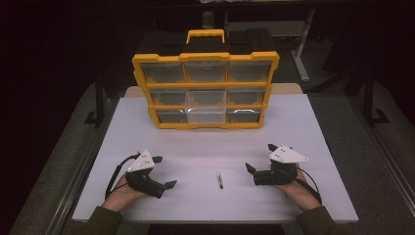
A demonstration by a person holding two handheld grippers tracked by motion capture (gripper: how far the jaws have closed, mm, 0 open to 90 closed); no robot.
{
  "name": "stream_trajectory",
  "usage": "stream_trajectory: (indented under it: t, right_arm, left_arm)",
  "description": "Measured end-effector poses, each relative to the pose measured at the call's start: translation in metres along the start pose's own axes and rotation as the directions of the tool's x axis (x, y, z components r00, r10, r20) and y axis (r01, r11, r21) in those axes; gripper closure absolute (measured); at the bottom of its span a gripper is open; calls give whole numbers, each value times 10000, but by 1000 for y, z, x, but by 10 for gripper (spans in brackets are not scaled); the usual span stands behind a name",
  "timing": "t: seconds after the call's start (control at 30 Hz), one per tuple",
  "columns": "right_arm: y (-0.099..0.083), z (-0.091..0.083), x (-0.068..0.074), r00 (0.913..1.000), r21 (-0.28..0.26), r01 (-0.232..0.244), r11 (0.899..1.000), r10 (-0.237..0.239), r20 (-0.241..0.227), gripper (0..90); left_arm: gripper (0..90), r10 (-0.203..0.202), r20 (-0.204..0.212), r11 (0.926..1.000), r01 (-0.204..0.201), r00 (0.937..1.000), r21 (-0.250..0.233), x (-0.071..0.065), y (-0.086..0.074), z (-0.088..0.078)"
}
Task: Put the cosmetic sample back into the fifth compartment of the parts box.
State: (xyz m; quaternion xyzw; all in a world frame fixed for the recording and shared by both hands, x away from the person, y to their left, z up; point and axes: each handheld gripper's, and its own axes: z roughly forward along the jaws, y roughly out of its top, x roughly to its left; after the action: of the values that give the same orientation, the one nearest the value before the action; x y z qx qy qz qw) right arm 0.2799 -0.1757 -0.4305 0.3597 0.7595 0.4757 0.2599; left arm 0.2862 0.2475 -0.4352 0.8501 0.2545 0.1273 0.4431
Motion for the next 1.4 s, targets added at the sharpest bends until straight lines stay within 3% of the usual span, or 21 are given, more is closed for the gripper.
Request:
stream_trajectory:
  t: [0.3,0.47,0.67,0.93,1.03,1.13,1.2,1.4]
  right_arm:
    - [-12,-9,-1,9996,-67,-264,9996,263,-142,0]
    - [-13,-8,-1,9998,-146,35,9999,-38,-196,0]
    - [-14,-8,-3,9999,-217,-35,9998,31,-148,0]
    - [-12,-12,-5,9999,-278,-113,9995,113,-21,0]
    - [-11,-12,-6,10000,-374,-86,9993,85,-19,0]
    - [-11,-13,-5,9998,-329,-205,9992,204,-49,0]
    - [-12,-12,-6,10000,-287,-30,9996,29,-37,0]
    - [-11,-12,-4,10000,-237,-93,9997,92,-27,0]
  left_arm:
    - [0,-143,48,9999,143,9999,-58,0,0,0]
    - [0,-132,198,9998,134,9997,-118,1,-1,1]
    - [0,-190,292,9998,193,9994,-110,-1,1,2]
    - [0,-75,497,9999,78,9987,-66,-4,7,8]
    - [0,-211,591,9996,220,9980,-160,-5,11,9]
    - [0,-41,654,9998,52,9979,-169,-8,16,12]
    - [0,-91,705,9998,102,9975,-149,-11,18,15]
    - [0,-170,864,9996,191,9961,-231,-15,24,23]
